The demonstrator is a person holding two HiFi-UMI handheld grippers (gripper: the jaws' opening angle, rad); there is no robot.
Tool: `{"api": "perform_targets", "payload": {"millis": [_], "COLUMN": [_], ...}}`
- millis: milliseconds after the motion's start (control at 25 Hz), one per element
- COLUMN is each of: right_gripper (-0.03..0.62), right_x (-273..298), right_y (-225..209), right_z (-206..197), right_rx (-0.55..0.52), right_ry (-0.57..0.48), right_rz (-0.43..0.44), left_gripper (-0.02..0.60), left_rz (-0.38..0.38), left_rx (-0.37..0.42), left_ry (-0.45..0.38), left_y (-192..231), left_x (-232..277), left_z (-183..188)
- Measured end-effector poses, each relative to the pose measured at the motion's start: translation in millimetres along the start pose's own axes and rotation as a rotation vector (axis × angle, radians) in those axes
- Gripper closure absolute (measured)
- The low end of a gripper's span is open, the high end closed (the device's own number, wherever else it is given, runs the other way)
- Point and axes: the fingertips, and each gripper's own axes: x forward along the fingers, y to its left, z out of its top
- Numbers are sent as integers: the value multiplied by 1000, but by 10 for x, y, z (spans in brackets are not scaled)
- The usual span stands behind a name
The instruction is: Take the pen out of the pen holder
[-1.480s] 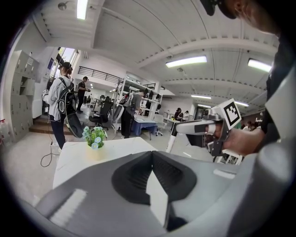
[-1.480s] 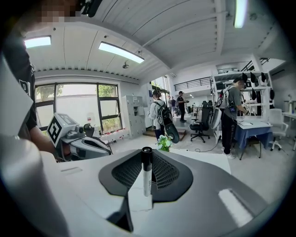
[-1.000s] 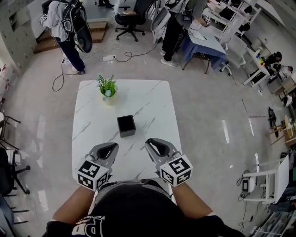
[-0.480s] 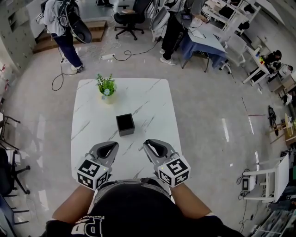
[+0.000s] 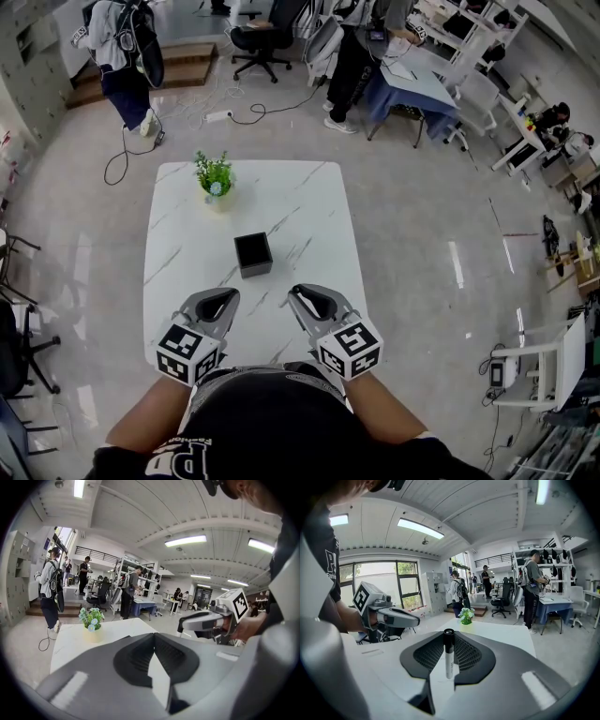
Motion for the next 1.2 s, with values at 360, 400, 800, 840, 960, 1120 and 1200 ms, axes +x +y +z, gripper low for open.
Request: {"api": "perform_targets", "payload": {"millis": [360,400,800,840,960,1120,1200], "right_gripper": [529,529,528,530,528,530,528], "right_x": [17,17,39,44,36,31,38], "right_y": [-19,-23,21,22,24,31,29], "right_z": [8,9,-21,-27,-26,-12,-22], "right_rx": [-5,-5,-10,-11,-10,-10,-10], "right_ry": [3,3,12,13,16,14,15], "right_rz": [1,2,9,10,12,14,16], "left_gripper": [525,525,525,525,525,525,525], "left_rz": [-2,-2,-1,-1,-1,3,2], "left_rx": [-7,-7,-10,-9,-10,-10,-10], "left_ry": [-2,-1,-6,-6,-8,-8,-7], "left_y": [-21,-25,-19,-18,-30,-28,-33], "left_x": [23,26,0,0,-9,-25,-18], "left_z": [-13,-15,-28,-29,-14,-4,-16]}}
